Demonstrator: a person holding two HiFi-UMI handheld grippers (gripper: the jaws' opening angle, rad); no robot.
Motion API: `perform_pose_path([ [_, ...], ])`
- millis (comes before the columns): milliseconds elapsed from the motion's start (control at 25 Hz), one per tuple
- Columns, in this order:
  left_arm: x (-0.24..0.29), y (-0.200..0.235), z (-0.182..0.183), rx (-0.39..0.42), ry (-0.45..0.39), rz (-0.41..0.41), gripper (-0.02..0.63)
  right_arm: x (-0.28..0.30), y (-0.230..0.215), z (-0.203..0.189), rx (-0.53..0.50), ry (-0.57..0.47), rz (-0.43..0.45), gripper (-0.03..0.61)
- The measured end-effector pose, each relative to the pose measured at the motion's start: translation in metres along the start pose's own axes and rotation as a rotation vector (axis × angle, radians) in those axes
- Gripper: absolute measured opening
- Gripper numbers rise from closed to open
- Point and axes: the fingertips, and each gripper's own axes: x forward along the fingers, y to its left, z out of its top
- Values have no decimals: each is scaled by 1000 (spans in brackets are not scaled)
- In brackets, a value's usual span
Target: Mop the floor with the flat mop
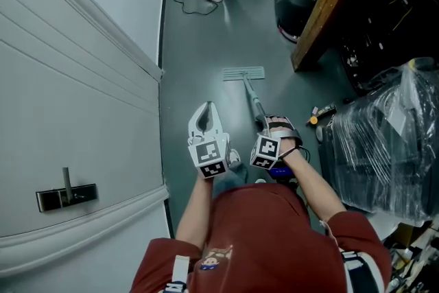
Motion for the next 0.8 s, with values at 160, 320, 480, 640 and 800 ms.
perform_pose_path([
  [160, 23, 29, 10, -4, -8, -5, 15, 21, -22, 20, 0, 15, 3, 71],
  [320, 45, 48, 19, -7, -20, -15, 15, 38, -42, 35, 1, 22, -1, 71],
  [480, 61, 62, 23, 4, -27, -29, 15, 49, -60, 50, 9, 18, -6, 71],
  [640, 73, 72, 26, 1, -27, -26, 15, 65, -65, 49, 16, 34, -7, 71],
  [800, 76, 79, 28, 5, -29, -35, 15, 68, -71, 54, 15, 39, -15, 71],
])
